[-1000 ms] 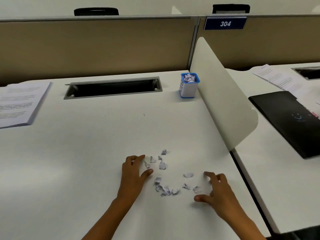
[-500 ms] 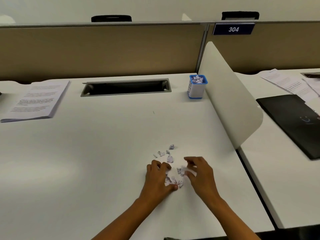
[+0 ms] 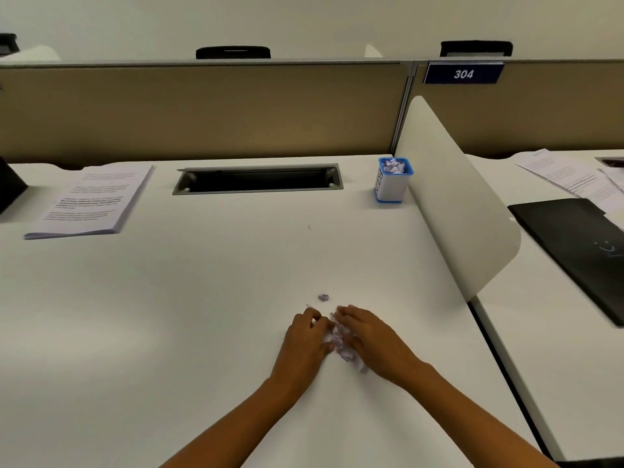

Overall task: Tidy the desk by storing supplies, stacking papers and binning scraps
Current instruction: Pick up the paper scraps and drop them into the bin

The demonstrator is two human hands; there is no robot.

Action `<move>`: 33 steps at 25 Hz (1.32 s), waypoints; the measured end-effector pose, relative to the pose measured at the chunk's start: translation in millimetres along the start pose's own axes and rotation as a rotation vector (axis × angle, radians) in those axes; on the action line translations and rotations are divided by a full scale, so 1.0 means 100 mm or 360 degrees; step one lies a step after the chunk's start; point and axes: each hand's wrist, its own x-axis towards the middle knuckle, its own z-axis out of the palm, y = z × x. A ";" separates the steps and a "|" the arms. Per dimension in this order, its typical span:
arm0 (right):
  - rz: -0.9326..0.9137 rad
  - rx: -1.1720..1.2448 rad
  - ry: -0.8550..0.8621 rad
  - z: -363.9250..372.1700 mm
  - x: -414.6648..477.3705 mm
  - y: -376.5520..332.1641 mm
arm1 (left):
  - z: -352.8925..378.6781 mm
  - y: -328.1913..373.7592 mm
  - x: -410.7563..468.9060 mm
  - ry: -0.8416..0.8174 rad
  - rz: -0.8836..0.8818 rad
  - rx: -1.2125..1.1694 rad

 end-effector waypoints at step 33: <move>0.0263 0.0190 0.0048 -0.03 -0.65 -0.04 | 0.16 -0.01 0.05 -0.0171 0.0153 0.0043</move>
